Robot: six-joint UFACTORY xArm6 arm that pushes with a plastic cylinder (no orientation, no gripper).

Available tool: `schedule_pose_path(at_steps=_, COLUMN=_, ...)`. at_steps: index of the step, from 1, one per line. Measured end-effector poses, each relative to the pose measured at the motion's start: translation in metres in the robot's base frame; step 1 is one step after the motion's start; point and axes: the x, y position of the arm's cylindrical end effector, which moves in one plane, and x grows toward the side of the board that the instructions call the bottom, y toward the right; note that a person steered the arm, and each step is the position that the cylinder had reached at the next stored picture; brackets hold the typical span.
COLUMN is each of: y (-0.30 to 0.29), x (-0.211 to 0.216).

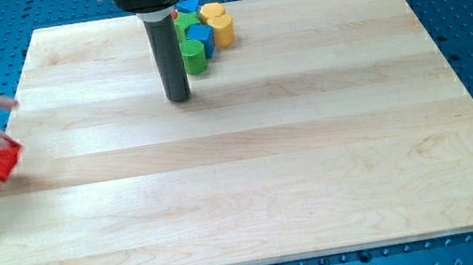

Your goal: Push red star into group of blocks

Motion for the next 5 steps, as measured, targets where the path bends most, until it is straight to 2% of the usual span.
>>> schedule_pose_path(at_steps=3, y=-0.003, x=-0.001)
schedule_pose_path(at_steps=4, y=-0.002, x=0.086)
schedule_pose_path(at_steps=5, y=-0.033, x=0.142)
